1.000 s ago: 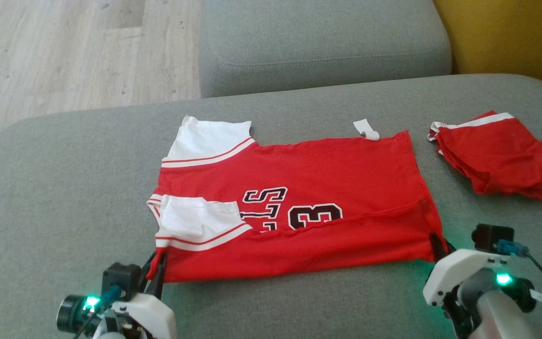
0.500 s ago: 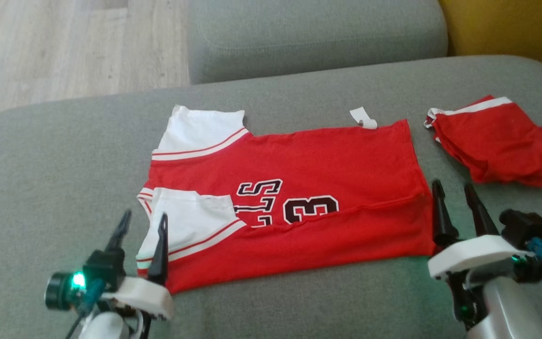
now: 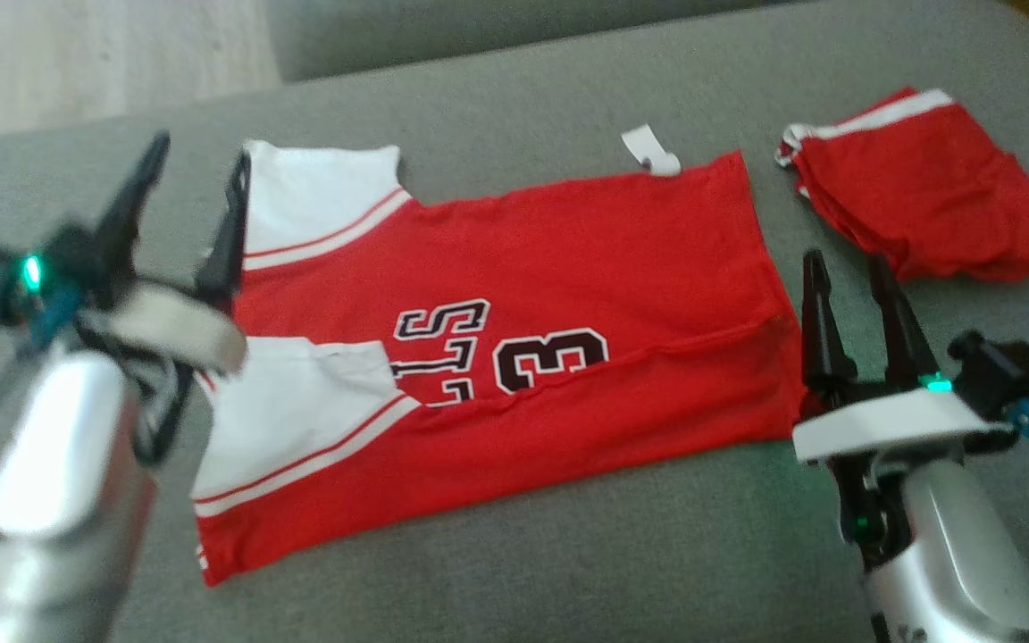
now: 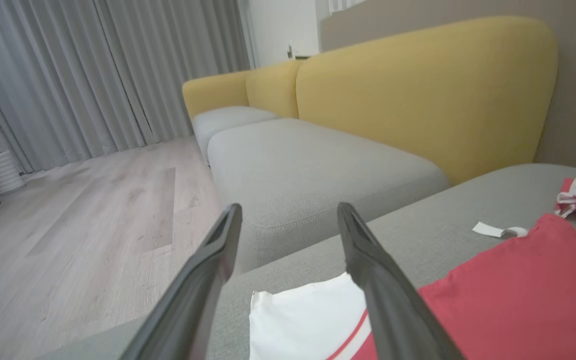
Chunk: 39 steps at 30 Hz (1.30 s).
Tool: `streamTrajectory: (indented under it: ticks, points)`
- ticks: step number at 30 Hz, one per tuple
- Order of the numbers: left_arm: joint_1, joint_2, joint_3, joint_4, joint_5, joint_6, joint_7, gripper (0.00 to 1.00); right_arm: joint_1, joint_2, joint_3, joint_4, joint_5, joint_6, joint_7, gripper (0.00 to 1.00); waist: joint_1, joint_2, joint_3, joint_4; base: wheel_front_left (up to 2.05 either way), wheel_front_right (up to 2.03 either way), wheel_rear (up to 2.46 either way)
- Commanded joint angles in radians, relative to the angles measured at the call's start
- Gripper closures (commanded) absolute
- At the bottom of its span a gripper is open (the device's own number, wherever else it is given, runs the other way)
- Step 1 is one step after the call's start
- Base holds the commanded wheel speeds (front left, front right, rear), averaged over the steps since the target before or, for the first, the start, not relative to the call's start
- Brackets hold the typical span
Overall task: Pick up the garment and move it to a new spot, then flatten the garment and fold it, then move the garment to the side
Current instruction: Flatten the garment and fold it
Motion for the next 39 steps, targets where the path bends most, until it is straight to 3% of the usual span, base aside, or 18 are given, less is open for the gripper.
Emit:
streamTrajectory:
  ticks: [1, 4, 7, 12, 19, 33, 38, 39]
  points:
    - [-0.066, 0.043, 0.031, -0.014, -0.007, -0.009, 0.025, 0.0, -0.043, -0.003, 0.03, -0.038, 0.009, -0.001, -0.013, 0.0, -0.0002, -0.0001, 0.047, -0.035, 0.0, 0.0, 0.0]
    - [-0.177, 0.089, 0.003, 0.046, -0.037, -0.05, 0.124, 0.0, -0.069, -0.003, 0.046, -0.052, 0.022, -0.001, -0.018, 0.0, -0.0002, -0.0001, 0.093, -0.061, 0.0, 0.0, 0.0]
    - [-0.27, 0.142, -0.049, 0.109, -0.077, -0.065, 0.21, 0.0, -0.092, -0.003, 0.061, -0.063, 0.036, -0.001, -0.024, 0.0, -0.0002, -0.0001, 0.139, -0.086, 0.0, 0.0, 0.0]
    - [-0.37, 0.249, -0.228, 0.185, -0.204, -0.066, 0.348, 0.0, -0.12, -0.003, 0.092, -0.067, 0.063, -0.001, -0.033, 0.0, -0.0002, -0.0001, 0.201, -0.123, 0.0, 0.0, 0.0]
    - [-0.466, 0.343, -0.336, 0.299, -0.326, -0.067, 0.4, 0.0, -0.146, -0.003, 0.124, -0.072, 0.087, -0.001, -0.04, 0.0, -0.0002, -0.0001, 0.259, -0.164, 0.0, 0.0, 0.0]
    - [-0.554, 0.363, -0.378, 0.5, -0.472, -0.067, 0.403, 0.0, -0.153, -0.003, 0.166, -0.075, 0.098, -0.001, -0.041, 0.0, -0.0002, -0.0001, 0.304, -0.211, 0.0, 0.0, 0.0]
    - [-0.562, 0.356, -0.418, 0.514, -0.52, -0.067, 0.442, 0.0, -0.145, -0.003, 0.156, -0.072, 0.09, -0.001, -0.041, 0.0, -0.0002, -0.0001, 0.307, -0.209, 0.0, 0.0, 0.0]
    - [-0.559, 0.353, -0.429, 0.51, -0.532, -0.067, 0.454, 0.04, -0.145, -0.003, 0.152, -0.069, 0.089, -0.001, -0.041, 0.0, -0.0002, -0.0001, 0.305, -0.207, 0.0, 0.0, 0.0]
